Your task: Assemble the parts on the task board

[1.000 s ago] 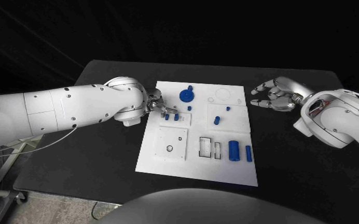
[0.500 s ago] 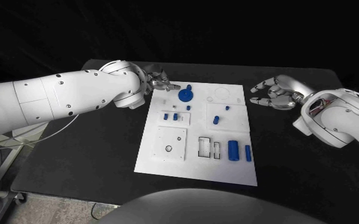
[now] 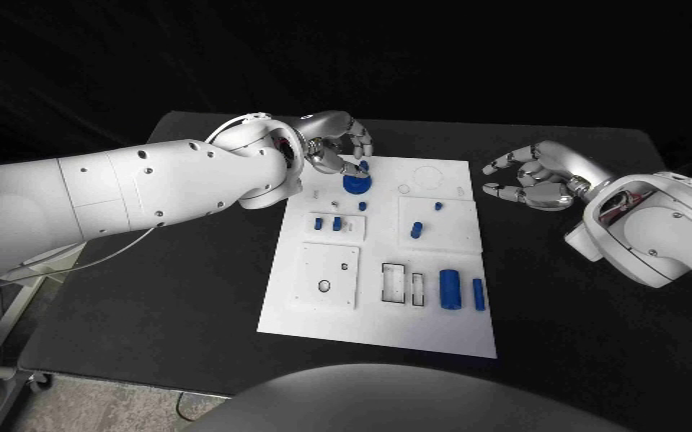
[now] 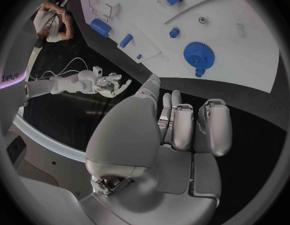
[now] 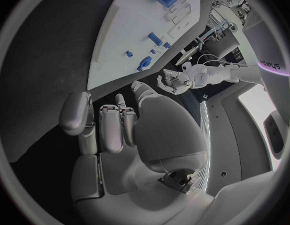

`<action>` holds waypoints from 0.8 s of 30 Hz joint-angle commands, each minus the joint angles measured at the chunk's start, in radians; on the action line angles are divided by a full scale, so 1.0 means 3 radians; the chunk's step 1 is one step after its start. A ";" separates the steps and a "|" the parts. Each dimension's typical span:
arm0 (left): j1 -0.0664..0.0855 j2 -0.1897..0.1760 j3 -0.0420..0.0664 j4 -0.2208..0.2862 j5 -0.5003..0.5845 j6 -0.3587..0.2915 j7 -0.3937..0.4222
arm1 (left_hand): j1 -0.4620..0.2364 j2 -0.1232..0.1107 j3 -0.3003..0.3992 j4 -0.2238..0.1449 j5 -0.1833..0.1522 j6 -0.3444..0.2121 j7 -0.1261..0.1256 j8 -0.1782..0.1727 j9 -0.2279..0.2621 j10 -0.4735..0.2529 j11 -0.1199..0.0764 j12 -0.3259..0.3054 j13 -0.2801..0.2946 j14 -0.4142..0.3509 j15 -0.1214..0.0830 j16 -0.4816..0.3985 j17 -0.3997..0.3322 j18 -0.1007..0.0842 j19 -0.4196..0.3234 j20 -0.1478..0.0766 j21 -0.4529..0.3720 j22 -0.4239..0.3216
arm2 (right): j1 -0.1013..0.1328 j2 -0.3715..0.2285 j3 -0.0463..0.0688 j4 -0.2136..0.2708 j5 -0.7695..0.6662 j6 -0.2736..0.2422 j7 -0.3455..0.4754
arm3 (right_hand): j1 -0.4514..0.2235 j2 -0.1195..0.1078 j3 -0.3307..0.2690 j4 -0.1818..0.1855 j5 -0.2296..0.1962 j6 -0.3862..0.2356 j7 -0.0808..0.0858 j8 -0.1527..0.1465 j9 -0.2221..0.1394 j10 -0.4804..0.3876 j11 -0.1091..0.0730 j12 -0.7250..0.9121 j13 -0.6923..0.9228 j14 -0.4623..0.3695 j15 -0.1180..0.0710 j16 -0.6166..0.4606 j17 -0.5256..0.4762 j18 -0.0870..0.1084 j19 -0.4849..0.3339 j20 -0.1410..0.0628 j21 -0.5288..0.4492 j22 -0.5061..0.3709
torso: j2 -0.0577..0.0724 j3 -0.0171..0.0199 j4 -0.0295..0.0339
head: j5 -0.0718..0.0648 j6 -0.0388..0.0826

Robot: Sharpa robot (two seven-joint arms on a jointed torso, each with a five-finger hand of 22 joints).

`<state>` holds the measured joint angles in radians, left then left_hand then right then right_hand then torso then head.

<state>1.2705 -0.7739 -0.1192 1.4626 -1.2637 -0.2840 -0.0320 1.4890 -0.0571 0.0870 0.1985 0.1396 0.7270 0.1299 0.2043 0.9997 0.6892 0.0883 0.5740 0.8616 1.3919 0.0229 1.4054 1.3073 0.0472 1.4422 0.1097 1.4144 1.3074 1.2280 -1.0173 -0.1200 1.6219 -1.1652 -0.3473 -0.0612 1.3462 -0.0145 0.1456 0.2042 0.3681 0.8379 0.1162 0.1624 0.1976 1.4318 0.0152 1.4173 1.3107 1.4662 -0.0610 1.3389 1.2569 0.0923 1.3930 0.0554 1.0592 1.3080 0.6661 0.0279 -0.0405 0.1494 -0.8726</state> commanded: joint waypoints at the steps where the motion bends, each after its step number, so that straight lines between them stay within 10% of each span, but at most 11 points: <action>1: -0.0061 0.0057 -0.0003 -0.0051 -0.0726 -0.0154 0.0436 | 0.0093 -0.0078 0.0047 0.0029 0.0023 0.0090 -0.0064 -0.0133 -0.0316 -0.0061 -0.0019 -0.0197 -0.0234 -0.0009 -0.0066 -0.0053 -0.0012 -0.0019 0.0025 0.0005 0.0029 0.0697 | -0.0019 -0.0018 0.0000 0.0005 0.0031 -0.0092 0.0115 | -0.0002 -0.0018 0.0014 -0.0001 0.0016 0.0030 -0.0005 0.0009 -0.0004 -0.0012 -0.0006 0.0012 0.0220 0.0093 0.0024 0.0005 -0.0001 0.0026 -0.0001 0.0000 0.0008 0.0335 | 0.0004 -0.0004 -0.0004 | -0.0004 0.0000; 7: -0.0131 0.0158 -0.0005 -0.0131 -0.0979 -0.0009 0.0378 | 0.0102 -0.0139 0.0078 0.0104 0.0057 0.0146 -0.0114 -0.0255 -0.0686 -0.0044 0.0011 -0.0294 -0.0473 -0.0003 -0.0059 -0.0082 -0.0105 -0.0028 0.0049 0.0015 0.0055 0.0705 | -0.0045 -0.0041 0.0000 0.0005 0.0045 -0.0103 0.0129 | -0.0002 -0.0020 0.0015 -0.0002 0.0019 0.0033 -0.0004 0.0010 -0.0005 -0.0012 -0.0005 0.0012 0.0220 0.0093 0.0024 0.0005 -0.0001 0.0026 0.0000 0.0000 0.0009 0.0336 | 0.0005 -0.0010 -0.0008 | -0.0020 0.0000; 24: -0.0175 0.0204 -0.0006 -0.0195 -0.1063 0.0278 0.0097 | -0.0004 -0.0153 0.0043 0.0152 0.0076 0.0194 -0.0095 -0.0301 -0.0958 -0.0003 0.0061 -0.0064 -0.0433 -0.0042 0.0016 -0.0082 -0.0186 -0.0018 0.0016 0.0083 0.0017 0.0692 | -0.0072 -0.0038 0.0000 -0.0027 0.0067 -0.0047 0.0114 | -0.0004 -0.0024 0.0016 0.0000 0.0024 0.0039 -0.0003 0.0011 -0.0006 -0.0015 -0.0003 0.0009 0.0216 0.0092 0.0025 0.0001 -0.0007 0.0028 -0.0003 0.0000 -0.0001 0.0333 | 0.0001 -0.0006 -0.0007 | -0.0007 0.0000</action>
<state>1.2192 -0.7128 -0.1214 1.4027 -1.5623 -0.2445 0.0227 1.4956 -0.1041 0.0998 0.2370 0.1606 0.7757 0.1016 0.1144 0.7144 0.6822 0.1024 0.5506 0.7295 1.3801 0.0231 1.3824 1.2523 0.0473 1.4492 0.1271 1.4251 1.3073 1.2079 -1.0293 -0.1201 1.6153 -1.1484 -0.3690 -0.0338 1.3463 -0.0146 0.1455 0.2043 0.3718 0.8443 0.1168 0.1623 0.1967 1.4318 0.0152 1.4175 1.3104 1.4662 -0.0610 1.3389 1.2565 0.0923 1.3930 0.0554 1.0591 1.3077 0.6671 0.0260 -0.0429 0.1484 -0.8726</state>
